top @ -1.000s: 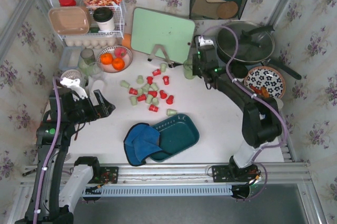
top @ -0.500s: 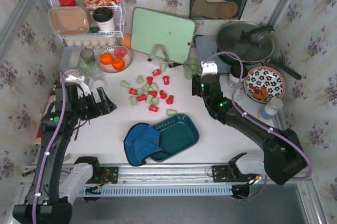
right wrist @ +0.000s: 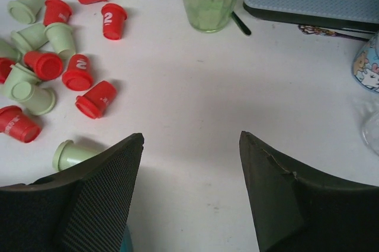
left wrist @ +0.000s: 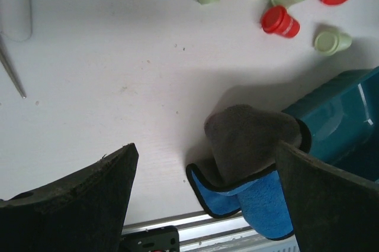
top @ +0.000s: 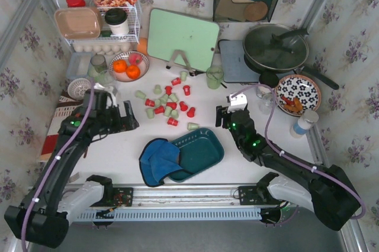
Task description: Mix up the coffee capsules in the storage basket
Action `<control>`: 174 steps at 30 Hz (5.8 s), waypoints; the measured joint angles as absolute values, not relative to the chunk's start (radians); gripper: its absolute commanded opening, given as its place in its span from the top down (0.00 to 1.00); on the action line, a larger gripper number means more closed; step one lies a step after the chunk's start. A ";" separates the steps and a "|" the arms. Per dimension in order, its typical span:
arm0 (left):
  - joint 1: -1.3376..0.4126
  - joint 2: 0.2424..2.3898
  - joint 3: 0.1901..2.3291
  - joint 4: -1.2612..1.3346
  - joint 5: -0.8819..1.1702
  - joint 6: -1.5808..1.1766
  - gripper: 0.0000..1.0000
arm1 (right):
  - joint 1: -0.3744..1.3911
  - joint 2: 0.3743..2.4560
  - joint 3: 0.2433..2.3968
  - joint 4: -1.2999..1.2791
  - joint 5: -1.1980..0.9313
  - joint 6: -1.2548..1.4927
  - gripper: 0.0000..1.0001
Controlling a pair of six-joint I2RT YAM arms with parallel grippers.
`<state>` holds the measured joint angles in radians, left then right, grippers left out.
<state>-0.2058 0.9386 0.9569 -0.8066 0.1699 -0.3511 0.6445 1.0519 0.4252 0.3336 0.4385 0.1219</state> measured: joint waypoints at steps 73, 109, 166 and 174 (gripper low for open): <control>-1.027 0.833 1.134 -0.912 -0.484 -0.568 1.00 | 0.653 1.045 0.419 0.396 0.286 0.119 0.24; -1.026 1.166 1.538 -0.671 -0.314 -0.257 1.00 | 0.882 1.248 0.591 0.908 -0.365 -0.216 0.19; -1.025 0.450 1.063 -0.955 -0.428 -0.186 0.30 | 0.241 0.676 0.641 -0.504 0.850 0.386 1.00; -1.018 0.392 1.036 -0.943 -0.397 -0.169 0.30 | 0.184 0.945 0.681 -0.582 0.830 0.590 1.00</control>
